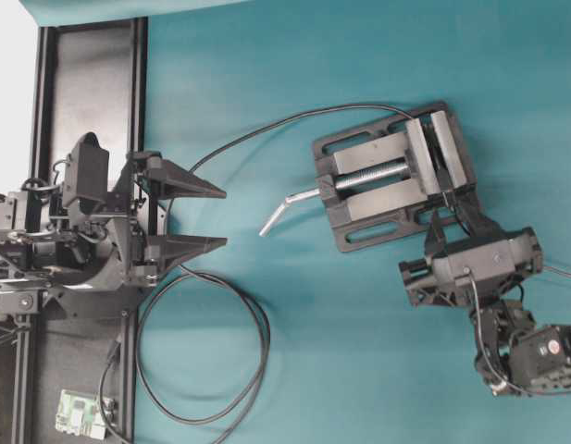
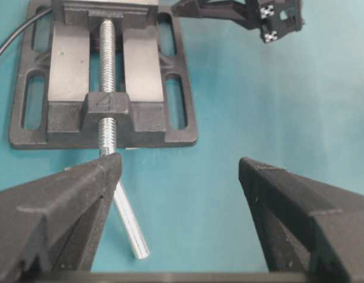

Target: Insert the USB cable into the fixed female connector.

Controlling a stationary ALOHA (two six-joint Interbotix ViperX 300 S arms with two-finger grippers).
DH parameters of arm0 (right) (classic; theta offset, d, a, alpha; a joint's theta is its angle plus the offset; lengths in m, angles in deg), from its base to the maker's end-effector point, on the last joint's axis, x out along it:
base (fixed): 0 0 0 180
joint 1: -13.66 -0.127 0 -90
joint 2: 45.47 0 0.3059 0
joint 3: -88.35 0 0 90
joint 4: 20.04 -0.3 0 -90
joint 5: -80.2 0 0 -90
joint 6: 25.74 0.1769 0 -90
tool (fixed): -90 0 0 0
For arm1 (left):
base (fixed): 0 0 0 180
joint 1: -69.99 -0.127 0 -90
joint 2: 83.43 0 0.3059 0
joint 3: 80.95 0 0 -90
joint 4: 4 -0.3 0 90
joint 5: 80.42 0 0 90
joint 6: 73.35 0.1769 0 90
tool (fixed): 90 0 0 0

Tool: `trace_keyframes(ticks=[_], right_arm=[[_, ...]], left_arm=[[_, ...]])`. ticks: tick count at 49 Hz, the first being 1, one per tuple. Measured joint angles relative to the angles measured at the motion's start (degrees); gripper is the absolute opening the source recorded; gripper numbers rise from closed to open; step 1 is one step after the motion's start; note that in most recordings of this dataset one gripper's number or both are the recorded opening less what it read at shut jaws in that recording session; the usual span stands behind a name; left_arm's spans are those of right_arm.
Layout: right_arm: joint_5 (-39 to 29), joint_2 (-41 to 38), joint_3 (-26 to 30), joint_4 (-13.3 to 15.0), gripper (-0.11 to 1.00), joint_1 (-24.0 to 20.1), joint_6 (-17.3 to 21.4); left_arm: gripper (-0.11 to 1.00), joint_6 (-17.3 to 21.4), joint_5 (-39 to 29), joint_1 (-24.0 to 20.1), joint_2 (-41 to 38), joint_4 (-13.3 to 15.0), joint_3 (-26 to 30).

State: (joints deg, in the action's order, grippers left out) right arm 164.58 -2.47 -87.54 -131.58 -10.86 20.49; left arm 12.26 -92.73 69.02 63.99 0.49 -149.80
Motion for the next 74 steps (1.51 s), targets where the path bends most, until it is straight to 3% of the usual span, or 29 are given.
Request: trace_keyframes(ticks=[13, 29, 41, 51, 62, 74], right_arm=[[0.0, 1.4, 0.1, -0.4, 0.43, -3.1, -0.8], [-0.4, 1.4, 0.0, -0.4, 0.43, -3.5, -2.6], [-1.6, 1.9, -1.1, -0.5, 0.43, -4.5, -6.3], [-5.4, 4.7, -4.6, -0.6, 0.5, -6.1, -10.3], [-12.3, 9.0, -10.1, -0.5, 0.56, -6.2, -11.0], [-15.6, 12.3, -16.1, 1.1, 0.77, -6.2, -11.3]], left_arm=[[0.96, 0.0, 0.0, 0.0, 0.0, 0.0, 0.0], [0.96, -0.1, 0.0, -0.1, 0.0, 0.0, 0.0], [0.96, -0.1, 0.0, -0.1, 0.0, -0.1, 0.0], [0.96, 0.0, 0.0, -0.1, 0.0, -0.1, 0.0], [0.96, -0.1, 0.0, 0.0, 0.0, 0.0, 0.0], [0.96, -0.1, 0.0, 0.0, 0.0, 0.0, 0.0]])
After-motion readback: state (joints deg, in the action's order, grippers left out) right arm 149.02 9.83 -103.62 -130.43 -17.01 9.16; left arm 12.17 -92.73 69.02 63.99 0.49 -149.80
